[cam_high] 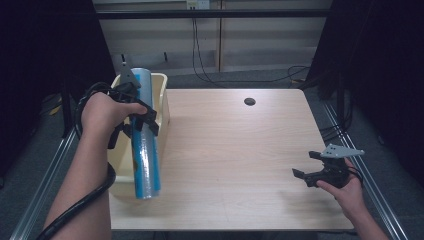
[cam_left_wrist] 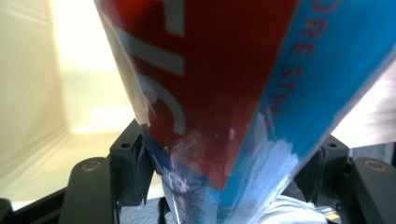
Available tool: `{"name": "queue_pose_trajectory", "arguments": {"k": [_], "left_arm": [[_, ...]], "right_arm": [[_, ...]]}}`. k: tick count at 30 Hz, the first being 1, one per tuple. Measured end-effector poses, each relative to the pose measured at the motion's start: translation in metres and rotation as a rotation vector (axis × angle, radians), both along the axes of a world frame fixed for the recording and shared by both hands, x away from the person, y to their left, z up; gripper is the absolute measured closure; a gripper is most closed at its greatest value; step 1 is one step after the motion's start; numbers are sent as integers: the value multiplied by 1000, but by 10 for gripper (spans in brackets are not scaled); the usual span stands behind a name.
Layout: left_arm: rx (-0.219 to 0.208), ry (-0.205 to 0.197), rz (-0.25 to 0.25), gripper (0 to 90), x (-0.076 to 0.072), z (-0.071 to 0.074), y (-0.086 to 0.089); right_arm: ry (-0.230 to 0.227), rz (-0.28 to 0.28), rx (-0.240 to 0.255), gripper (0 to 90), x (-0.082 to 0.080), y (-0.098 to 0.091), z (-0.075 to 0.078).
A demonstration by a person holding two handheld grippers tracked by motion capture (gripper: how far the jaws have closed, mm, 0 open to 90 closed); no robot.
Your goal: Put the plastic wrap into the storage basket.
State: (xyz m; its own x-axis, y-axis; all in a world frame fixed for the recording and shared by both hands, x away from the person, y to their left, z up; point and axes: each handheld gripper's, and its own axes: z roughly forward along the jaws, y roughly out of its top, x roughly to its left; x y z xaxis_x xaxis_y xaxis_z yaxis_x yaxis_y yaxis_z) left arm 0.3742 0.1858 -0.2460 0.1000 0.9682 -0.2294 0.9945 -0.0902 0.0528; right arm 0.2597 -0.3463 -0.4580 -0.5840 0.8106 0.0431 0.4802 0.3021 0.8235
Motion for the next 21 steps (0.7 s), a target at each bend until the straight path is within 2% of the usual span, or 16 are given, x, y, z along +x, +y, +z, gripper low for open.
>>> {"name": "queue_pose_trajectory", "arguments": {"k": [1, 4, 7, 8, 12, 18, 21], "left_arm": [[12, 8, 18, 320, 1, -5, 5], [-2, 27, 46, 320, 5, -15, 11], [5, 18, 45, 319, 7, -23, 13], [13, 12, 47, 319, 9, -29, 14], [23, 29, 62, 319, 12, -47, 17], [27, 40, 70, 319, 15, -55, 14], [34, 36, 56, 319, 16, -58, 13]], "right_arm": [[3, -2, 2, 42, 0, 1, 0], [-2, -2, 2, 42, 1, 1, 0], [3, -2, 1, 41, 1, 1, -1], [4, 2, 0, 42, 1, 1, -1], [7, 6, -3, 42, 1, 2, -2], [15, 2, -1, 42, 2, 1, -3], [15, 5, -1, 42, 1, 2, -3]]}}
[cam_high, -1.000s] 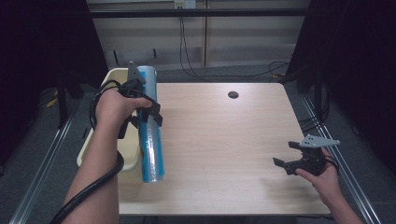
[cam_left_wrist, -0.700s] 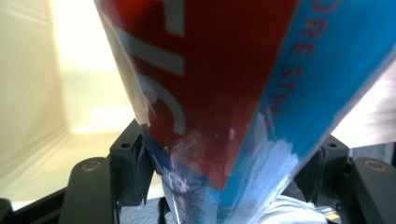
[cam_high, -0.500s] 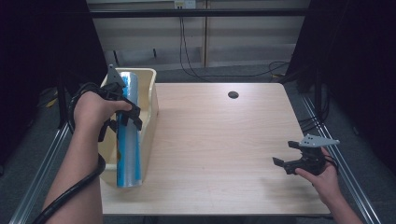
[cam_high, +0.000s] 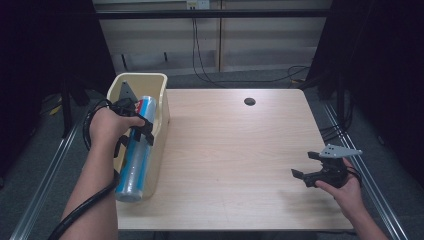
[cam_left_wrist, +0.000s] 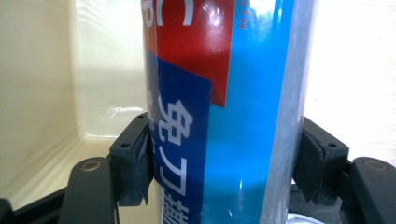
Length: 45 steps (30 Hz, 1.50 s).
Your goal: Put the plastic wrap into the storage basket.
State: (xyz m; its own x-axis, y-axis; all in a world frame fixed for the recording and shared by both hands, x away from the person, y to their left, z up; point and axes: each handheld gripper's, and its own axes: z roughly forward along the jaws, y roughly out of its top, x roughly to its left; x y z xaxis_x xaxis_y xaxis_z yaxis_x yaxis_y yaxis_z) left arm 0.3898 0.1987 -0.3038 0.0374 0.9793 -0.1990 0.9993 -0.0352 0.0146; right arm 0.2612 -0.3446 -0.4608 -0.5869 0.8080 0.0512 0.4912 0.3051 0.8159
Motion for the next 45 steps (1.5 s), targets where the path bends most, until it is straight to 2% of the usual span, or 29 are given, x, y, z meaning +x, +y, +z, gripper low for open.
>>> {"name": "queue_pose_trajectory", "arguments": {"k": [5, 6, 14, 16, 18, 19, 20, 21, 26, 27, 29, 30, 36, 38, 39, 40, 41, 43, 44, 45], "left_arm": [[-11, 14, 12, 319, 1, -6, -1], [-11, 15, -3, 319, 1, -5, 0], [-16, 3, 15, 319, 0, -8, -1], [-6, -9, 17, 319, 0, -10, 0], [-5, 6, 15, 319, 1, -10, 3], [0, -1, 23, 319, 1, -12, 3], [-15, 8, 23, 319, 1, -12, 5], [-13, -6, 36, 319, 1, -14, 6], [-13, 5, 34, 318, 2, -19, 9], [-31, 9, 39, 319, 3, -20, 11], [-28, 3, 45, 319, 3, -21, 12], [-41, 8, 60, 319, 3, -21, 12], [-43, -5, 75, 319, 5, -22, 15], [-63, 10, 79, 319, 5, -22, 17], [-57, -11, 107, 319, 5, -24, 15], [-66, 13, 74, 318, 5, -22, 19], [-71, -7, 116, 318, 5, -24, 18], [-77, -13, 134, 319, 5, -24, 19], [-70, -8, 125, 318, 6, -23, 21], [-65, -24, 136, 318, 5, -25, 21]], "right_arm": [[-1, 2, -8, 42, 0, 0, -1], [0, 4, -7, 42, 0, 0, -1], [-3, 5, -11, 41, 1, 2, -1], [-2, 5, -11, 42, 0, 2, -1], [-2, 4, -11, 42, 1, 2, -2], [3, 3, -9, 42, 1, 2, -2], [5, 3, -8, 42, 1, 2, -2], [8, 7, -7, 42, 1, 2, -2], [-1, 9, -12, 42, 1, 2, -2], [4, 9, -14, 42, 2, 3, -3], [-3, 4, -19, 42, 2, 3, -3], [1, 9, -18, 42, 2, 4, -4], [7, 14, -16, 42, 2, 4, -4], [2, 13, -20, 42, 2, 4, -4], [6, 8, -20, 42, 2, 4, -4], [7, 13, -19, 42, 2, 4, -5], [7, 10, -19, 42, 2, 4, -5], [7, 14, -22, 42, 2, 4, -5], [6, 14, -22, 42, 2, 4, -5], [7, 13, -21, 42, 2, 4, -5]]}}
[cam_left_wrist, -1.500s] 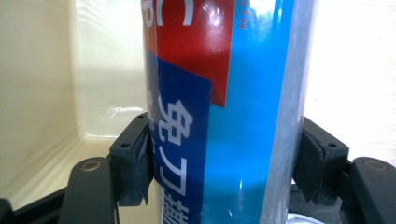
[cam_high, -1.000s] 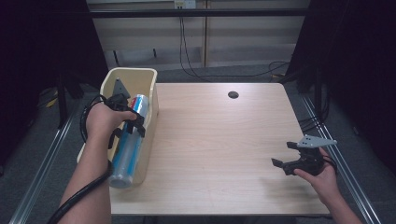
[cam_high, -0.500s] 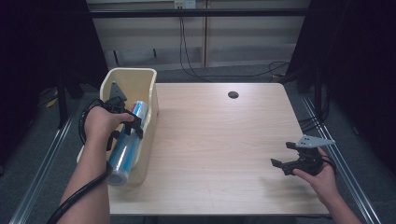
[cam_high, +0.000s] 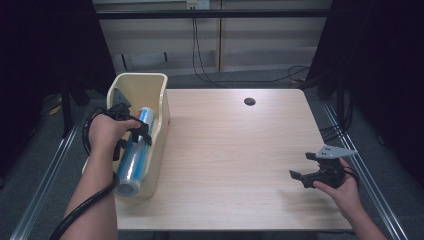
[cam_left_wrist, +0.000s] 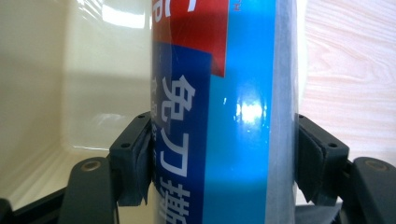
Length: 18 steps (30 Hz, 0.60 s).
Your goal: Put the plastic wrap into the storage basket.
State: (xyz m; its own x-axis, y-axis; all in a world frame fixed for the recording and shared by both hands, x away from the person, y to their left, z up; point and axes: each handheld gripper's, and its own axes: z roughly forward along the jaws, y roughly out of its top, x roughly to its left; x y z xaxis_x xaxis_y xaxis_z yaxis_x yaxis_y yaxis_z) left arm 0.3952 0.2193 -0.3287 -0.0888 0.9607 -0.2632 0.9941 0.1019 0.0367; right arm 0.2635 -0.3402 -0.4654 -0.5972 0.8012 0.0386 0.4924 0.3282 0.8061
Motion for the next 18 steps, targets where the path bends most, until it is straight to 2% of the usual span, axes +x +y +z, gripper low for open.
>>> {"name": "queue_pose_trajectory", "arguments": {"k": [1, 2, 3, 5, 7, 8, 9, 11, 12, 13, 14, 15, 16, 17, 18], "left_arm": [[27, -6, 1, 318, 0, -1, 0], [49, 16, -24, 318, 1, -2, 2], [66, 19, -20, 318, 1, -5, 1], [58, 26, -16, 318, 2, -13, 2], [38, 65, -25, 318, 3, -17, 3], [52, 57, -8, 318, 3, -19, 1], [62, 65, -18, 318, 4, -18, 0], [72, 52, -32, 318, 5, -17, -1], [70, 41, -22, 318, 5, -17, -2], [85, 42, -48, 317, 5, -17, -1], [84, 41, -27, 317, 6, -18, -2], [84, 41, -27, 317, 6, -18, -2], [83, 63, -52, 317, 7, -18, -1], [97, 59, -46, 317, 7, -18, -3], [89, 64, -26, 317, 7, -18, -4]], "right_arm": [[0, 0, 0, 42, 0, 0, 0], [0, 3, 2, 42, 0, 0, 0], [-6, -2, -5, 42, 0, 0, 0], [-4, -1, -9, 42, 0, 1, 0], [-4, -3, -8, 42, 0, 1, 0], [-3, -3, -8, 42, 0, 1, -1], [1, 7, -7, 42, 0, 1, -1], [6, 2, -10, 42, 0, 1, -1], [8, 3, -8, 42, 0, 2, -1], [7, 4, -9, 42, 0, 2, -1], [4, 3, -10, 42, 0, 2, -1], [4, 3, -10, 42, 0, 2, -1], [3, 3, -11, 42, 0, 2, -1], [3, 5, -13, 42, 0, 2, -2], [6, 7, -12, 42, 0, 2, -2]]}}
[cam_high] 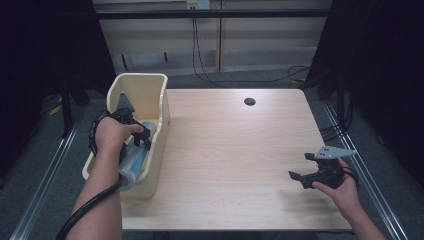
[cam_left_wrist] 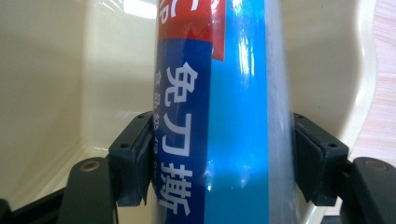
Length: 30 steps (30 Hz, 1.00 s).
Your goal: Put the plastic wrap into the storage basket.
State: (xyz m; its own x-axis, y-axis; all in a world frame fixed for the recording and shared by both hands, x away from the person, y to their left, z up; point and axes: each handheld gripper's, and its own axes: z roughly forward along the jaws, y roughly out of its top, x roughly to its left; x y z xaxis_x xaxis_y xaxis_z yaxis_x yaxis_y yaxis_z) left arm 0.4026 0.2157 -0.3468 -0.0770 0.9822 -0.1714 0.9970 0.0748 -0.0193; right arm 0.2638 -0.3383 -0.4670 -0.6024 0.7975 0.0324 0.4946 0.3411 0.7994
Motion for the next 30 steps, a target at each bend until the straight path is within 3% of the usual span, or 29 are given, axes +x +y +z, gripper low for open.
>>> {"name": "queue_pose_trajectory", "arguments": {"k": [2, 12, 13, 16, 19, 21, 23, 24, 25, 30], "left_arm": [[7, -11, 8, 317, 0, -1, -1], [7, 9, -19, 314, 3, 1, -1], [16, -35, 1, 333, 3, 4, -4], [8, -76, -8, 350, 3, 19, -5], [12, -67, -36, 338, 1, 26, -8], [4, -78, -25, 323, 1, 27, -10], [9, -115, -26, 303, 0, 28, -14], [-13, -106, -31, 305, 0, 30, -15], [-2, -121, -32, 294, -1, 30, -17], [-36, -166, -48, 247, -2, 41, -22]], "right_arm": [[-1, -3, -1, 42, 0, 0, 0], [-5, 0, -2, 42, -1, 0, 1], [-7, -1, 0, 42, -1, -1, 1], [-10, 3, 0, 42, -1, -1, 2], [-4, 3, 3, 42, -1, -1, 3], [-9, 4, 3, 42, -2, -1, 3], [-12, 7, 2, 42, -2, -2, 3], [-9, 5, 0, 42, -2, -2, 3], [-13, 6, 2, 42, -2, -2, 3], [-14, 1, 7, 42, -2, -2, 3]]}}
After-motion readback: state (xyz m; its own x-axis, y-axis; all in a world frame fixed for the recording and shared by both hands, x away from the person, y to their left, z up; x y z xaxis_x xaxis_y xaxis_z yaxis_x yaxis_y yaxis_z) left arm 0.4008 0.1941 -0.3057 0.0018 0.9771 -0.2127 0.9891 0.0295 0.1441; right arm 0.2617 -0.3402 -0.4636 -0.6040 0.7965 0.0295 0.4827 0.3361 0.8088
